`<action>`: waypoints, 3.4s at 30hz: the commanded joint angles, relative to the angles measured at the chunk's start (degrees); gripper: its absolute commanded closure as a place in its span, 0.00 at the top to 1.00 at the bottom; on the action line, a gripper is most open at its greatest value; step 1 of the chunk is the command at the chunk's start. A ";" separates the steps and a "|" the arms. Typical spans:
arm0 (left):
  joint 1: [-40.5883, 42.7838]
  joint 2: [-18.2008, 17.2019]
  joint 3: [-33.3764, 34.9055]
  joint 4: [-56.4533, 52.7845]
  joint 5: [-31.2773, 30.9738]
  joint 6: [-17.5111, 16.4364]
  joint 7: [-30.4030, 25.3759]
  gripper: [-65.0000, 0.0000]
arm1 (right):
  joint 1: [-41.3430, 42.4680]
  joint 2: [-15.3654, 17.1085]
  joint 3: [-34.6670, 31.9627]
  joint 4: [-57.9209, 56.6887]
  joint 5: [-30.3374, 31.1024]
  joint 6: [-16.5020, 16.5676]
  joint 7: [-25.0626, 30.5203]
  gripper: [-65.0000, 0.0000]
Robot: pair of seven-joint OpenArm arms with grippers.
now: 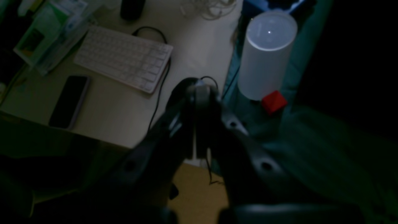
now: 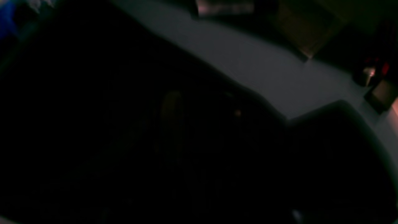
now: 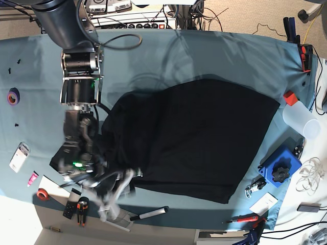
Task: Layout the t-shirt on the table in an organized manner, then fold the t-shirt properly
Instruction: 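Grasp the shirt's hem corner with the right gripper, then drag the hem corner with the right gripper toward the collar side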
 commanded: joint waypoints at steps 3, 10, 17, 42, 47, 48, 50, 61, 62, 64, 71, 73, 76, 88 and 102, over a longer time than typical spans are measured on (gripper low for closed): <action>0.17 -1.09 -0.44 0.76 -0.57 0.17 -1.31 0.00 | 2.19 0.39 3.52 7.87 0.50 -0.20 -3.21 0.31; 0.17 -1.11 -0.44 0.76 -0.61 0.17 -1.36 0.00 | -6.25 0.55 12.37 13.03 4.39 -0.22 -6.71 0.31; 0.15 -1.11 -0.44 0.76 -1.62 0.17 -1.95 0.00 | -20.81 0.55 18.82 13.03 12.96 4.59 -10.40 0.31; 0.15 -1.09 -0.44 0.76 -1.62 0.17 -1.92 0.00 | -30.97 0.55 9.35 12.92 -5.44 1.16 5.01 0.32; 0.15 -1.09 -0.44 0.74 -1.64 0.17 -1.95 0.00 | -30.97 0.55 2.93 12.90 -10.27 0.63 2.67 0.48; 0.15 -1.09 -0.44 0.76 -1.62 0.17 -1.95 0.00 | -30.97 0.55 2.08 12.90 -10.69 0.63 2.05 0.48; 0.15 -1.09 -0.44 0.76 -1.64 0.17 -1.95 0.00 | -30.97 0.55 1.16 12.90 -11.54 0.02 1.97 0.48; 0.15 -1.11 -0.44 0.74 -1.66 0.17 -1.95 0.00 | -31.78 0.55 2.84 12.81 -13.64 -7.67 2.05 0.48; 0.15 -1.11 -0.44 0.76 -1.64 0.17 -1.97 0.00 | -32.02 0.55 2.80 12.48 -13.60 -7.67 2.01 0.48; 0.15 -1.09 -0.44 0.76 -1.66 0.17 -1.95 0.00 | -32.24 0.55 2.67 10.84 -13.62 -7.67 1.86 0.48; 0.15 -1.09 -0.44 0.76 -1.66 0.17 -1.95 0.00 | -32.20 0.55 2.67 2.25 -14.95 -6.97 1.66 0.00; 0.17 -1.09 -0.44 0.74 -1.66 0.17 -1.95 0.00 | -32.20 0.57 2.69 2.93 -17.25 -5.09 0.39 0.00; 0.15 -1.09 -0.44 0.76 -1.66 0.17 -1.97 0.00 | -32.22 0.57 2.69 7.06 -18.12 -5.07 -1.44 0.00; 0.15 -1.09 -0.44 0.76 -5.18 -1.40 -1.92 0.00 | -37.35 0.55 2.73 35.21 -14.64 -4.04 -10.08 0.00; 0.17 -1.09 -0.44 0.74 -6.51 -2.01 -1.22 0.00 | -59.45 0.57 2.73 51.65 -12.52 -2.99 -9.55 0.00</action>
